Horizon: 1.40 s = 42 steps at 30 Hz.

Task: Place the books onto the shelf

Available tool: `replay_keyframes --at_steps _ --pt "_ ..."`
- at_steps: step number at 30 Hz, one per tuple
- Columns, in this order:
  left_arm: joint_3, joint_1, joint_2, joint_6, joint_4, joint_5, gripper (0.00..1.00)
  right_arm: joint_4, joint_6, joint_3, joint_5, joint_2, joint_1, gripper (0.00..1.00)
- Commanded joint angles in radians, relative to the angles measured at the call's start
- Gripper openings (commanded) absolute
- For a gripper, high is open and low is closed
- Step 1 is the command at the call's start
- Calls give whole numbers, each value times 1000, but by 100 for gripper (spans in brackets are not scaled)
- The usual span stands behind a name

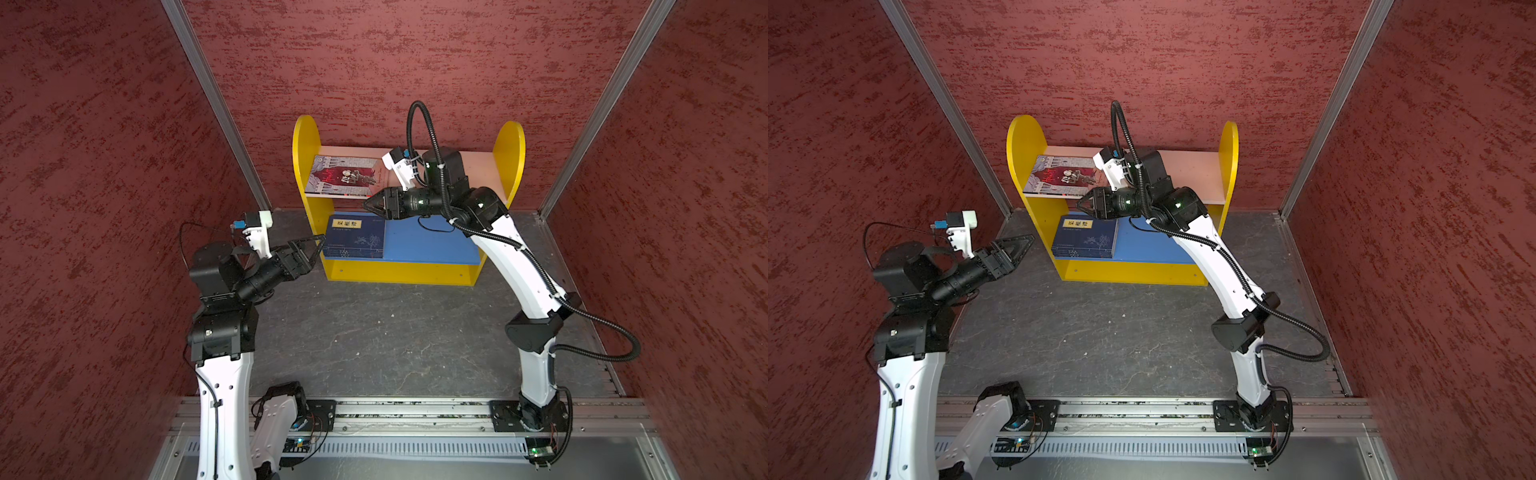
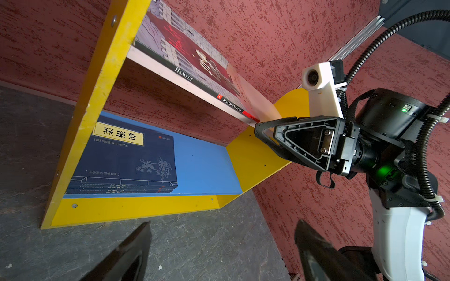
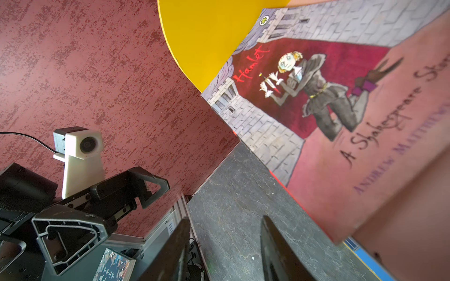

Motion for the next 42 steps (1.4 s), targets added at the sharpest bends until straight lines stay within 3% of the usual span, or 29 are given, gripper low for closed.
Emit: replay_keyframes --at_steps 1,16,28,34,38,39,41,42 --pt "-9 -2 -11 -8 29 11 92 -18 -30 29 25 14 -6 48" --pt "-22 -1 -11 -7 32 5 92 -16 -23 37 46 22 -34 48" --pt "-23 -2 -15 -2 26 5 92 -24 7 36 -112 -12 -34 48" --pt "-17 -2 -4 107 -25 -16 98 -102 -68 -34 -82 -121 -12 52" --pt "-43 0 3 233 -93 -73 99 -115 -133 -263 24 -264 4 61" --pt "-54 0 3 264 -106 -88 99 -84 -135 -355 51 -314 5 68" --pt "-83 2 1 312 -116 -115 99 10 -124 -541 102 -419 6 97" --pt "-102 2 -2 329 -116 -133 99 85 -103 -646 140 -484 6 99"
